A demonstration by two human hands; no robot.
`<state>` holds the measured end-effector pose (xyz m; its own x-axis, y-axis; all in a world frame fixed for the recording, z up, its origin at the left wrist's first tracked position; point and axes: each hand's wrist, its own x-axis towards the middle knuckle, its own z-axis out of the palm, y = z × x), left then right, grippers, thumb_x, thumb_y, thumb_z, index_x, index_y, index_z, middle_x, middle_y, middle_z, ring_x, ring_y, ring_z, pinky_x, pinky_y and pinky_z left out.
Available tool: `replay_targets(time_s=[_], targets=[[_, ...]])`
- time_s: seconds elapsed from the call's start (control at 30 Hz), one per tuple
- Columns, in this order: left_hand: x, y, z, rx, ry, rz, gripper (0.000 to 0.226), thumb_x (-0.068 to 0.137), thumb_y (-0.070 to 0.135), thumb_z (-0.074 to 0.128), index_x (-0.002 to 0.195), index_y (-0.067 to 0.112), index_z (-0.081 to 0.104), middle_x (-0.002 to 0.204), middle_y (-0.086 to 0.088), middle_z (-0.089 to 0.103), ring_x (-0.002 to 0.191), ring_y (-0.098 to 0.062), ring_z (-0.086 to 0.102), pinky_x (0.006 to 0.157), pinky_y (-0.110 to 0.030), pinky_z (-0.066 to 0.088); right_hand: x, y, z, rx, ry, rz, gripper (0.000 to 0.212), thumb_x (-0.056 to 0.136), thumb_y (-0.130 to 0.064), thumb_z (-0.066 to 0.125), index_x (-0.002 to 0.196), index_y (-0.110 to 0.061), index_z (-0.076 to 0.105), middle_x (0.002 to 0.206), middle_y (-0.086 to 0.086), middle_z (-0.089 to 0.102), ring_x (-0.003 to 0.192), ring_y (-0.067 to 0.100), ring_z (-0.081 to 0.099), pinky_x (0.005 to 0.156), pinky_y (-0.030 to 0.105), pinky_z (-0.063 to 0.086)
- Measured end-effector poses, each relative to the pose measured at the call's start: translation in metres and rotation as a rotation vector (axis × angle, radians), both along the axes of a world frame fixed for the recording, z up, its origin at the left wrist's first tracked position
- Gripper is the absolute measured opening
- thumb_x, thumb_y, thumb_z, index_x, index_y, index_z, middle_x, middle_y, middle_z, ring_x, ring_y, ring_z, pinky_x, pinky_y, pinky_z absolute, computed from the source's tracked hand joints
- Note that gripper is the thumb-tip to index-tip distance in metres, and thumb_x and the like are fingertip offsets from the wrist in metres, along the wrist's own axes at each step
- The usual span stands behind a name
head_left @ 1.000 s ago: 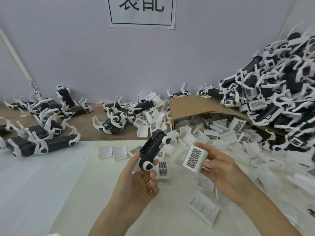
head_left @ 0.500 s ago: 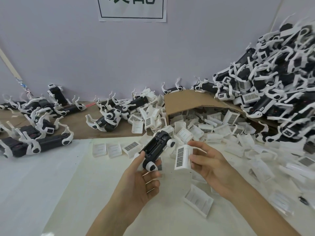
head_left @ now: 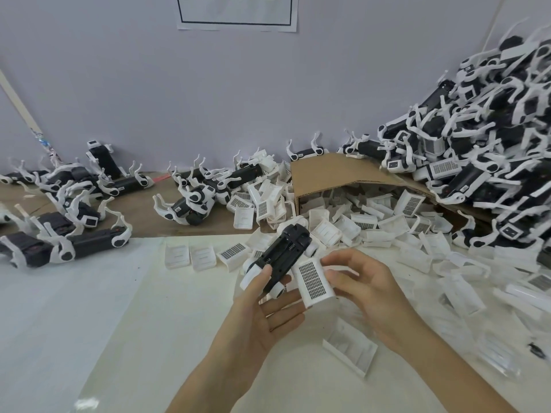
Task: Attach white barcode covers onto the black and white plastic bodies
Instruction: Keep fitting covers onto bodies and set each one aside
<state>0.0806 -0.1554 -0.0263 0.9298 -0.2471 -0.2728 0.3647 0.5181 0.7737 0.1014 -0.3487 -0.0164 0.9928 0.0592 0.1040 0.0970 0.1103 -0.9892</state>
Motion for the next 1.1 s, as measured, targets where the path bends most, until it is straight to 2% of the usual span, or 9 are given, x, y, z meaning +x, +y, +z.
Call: replay_targets(time_s=[0.1,0.2,0.37,0.5,0.63,0.73,0.9,1.03,1.1], targets=[[-0.001,-0.001,-0.001,0.015,-0.043,0.017,0.056,0.084,0.044,0.064,0.129,0.012,0.059,0.109,-0.023,0.073,0.103,-0.037,0.072,0.084,-0.04,0.061,-0.001,0.002,-0.002,-0.292,-0.12,-0.068,0.027,0.092,-0.005,0.067,0.092,-0.031,0.077,0.094,-0.003,0.077,0.086,0.011,0.071,0.075,0.026,0.057],[-0.001,-0.002,-0.002,0.04,-0.08,0.038,0.061,0.08,0.043,0.068,0.132,0.013,0.058,0.104,-0.023,0.074,0.101,-0.037,0.073,0.077,-0.036,0.063,-0.004,0.007,-0.004,-0.333,-0.129,-0.058,0.012,0.085,-0.025,0.078,0.092,-0.033,0.074,0.096,-0.011,0.074,0.084,0.005,0.07,0.073,0.019,0.053],[0.0,-0.002,-0.004,0.132,-0.113,0.07,0.061,0.069,0.048,0.074,0.119,0.013,0.071,0.094,-0.015,0.076,0.098,-0.036,0.074,0.077,-0.035,0.062,-0.003,0.007,-0.007,-0.419,-0.071,-0.034,0.027,0.07,-0.038,0.09,0.086,-0.036,0.069,0.097,-0.014,0.071,0.082,0.009,0.072,0.073,0.021,0.054],[-0.001,-0.001,-0.004,0.228,-0.169,0.043,0.055,0.076,0.048,0.08,0.118,0.014,0.071,0.104,-0.019,0.075,0.099,-0.034,0.073,0.084,-0.036,0.061,-0.005,0.007,-0.006,-0.503,-0.068,0.001,0.042,0.058,-0.063,0.081,0.09,-0.04,0.066,0.1,-0.022,0.068,0.081,0.005,0.07,0.072,0.02,0.055],[-0.002,-0.005,-0.003,0.271,-0.23,0.105,0.059,0.077,0.05,0.079,0.124,0.017,0.066,0.105,-0.014,0.076,0.096,-0.032,0.075,0.083,-0.037,0.061,-0.005,0.008,-0.007,-0.491,-0.095,0.026,0.029,0.075,-0.029,0.085,0.097,-0.032,0.065,0.104,-0.02,0.068,0.088,0.009,0.071,0.081,0.031,0.058],[-0.001,-0.004,-0.002,0.292,-0.235,0.221,0.064,0.069,0.056,0.07,0.119,0.016,0.067,0.1,-0.01,0.078,0.09,-0.029,0.076,0.079,-0.035,0.059,-0.006,0.007,-0.008,-0.56,-0.157,0.069,0.036,0.075,-0.012,0.082,0.095,-0.036,0.064,0.101,-0.02,0.069,0.095,0.004,0.069,0.085,0.021,0.054],[0.001,0.0,-0.002,0.35,-0.221,0.322,0.05,0.077,0.055,0.066,0.108,0.016,0.07,0.09,-0.006,0.079,0.081,-0.027,0.077,0.076,-0.035,0.054,-0.012,0.007,-0.008,-0.766,-0.499,-0.048,0.048,0.073,0.002,0.074,0.105,-0.032,0.064,0.107,-0.02,0.063,0.108,0.001,0.06,0.091,0.011,0.042],[0.001,-0.001,-0.004,0.427,-0.244,0.317,0.05,0.076,0.062,0.06,0.104,0.021,0.07,0.083,-0.005,0.078,0.074,-0.024,0.076,0.074,-0.035,0.056,-0.016,0.009,-0.001,-0.842,-0.821,-0.144,0.061,0.072,-0.005,0.072,0.124,-0.034,0.056,0.128,-0.029,0.055,0.123,-0.007,0.048,0.104,0.018,0.037],[-0.001,-0.004,-0.004,0.494,-0.284,0.292,0.056,0.071,0.069,0.057,0.101,0.023,0.07,0.078,-0.004,0.077,0.071,-0.022,0.076,0.073,-0.035,0.055,-0.014,0.008,-0.001,-0.817,-0.895,-0.169,0.063,0.074,0.001,0.075,0.127,-0.028,0.057,0.131,-0.024,0.056,0.128,-0.002,0.049,0.108,0.025,0.04]])
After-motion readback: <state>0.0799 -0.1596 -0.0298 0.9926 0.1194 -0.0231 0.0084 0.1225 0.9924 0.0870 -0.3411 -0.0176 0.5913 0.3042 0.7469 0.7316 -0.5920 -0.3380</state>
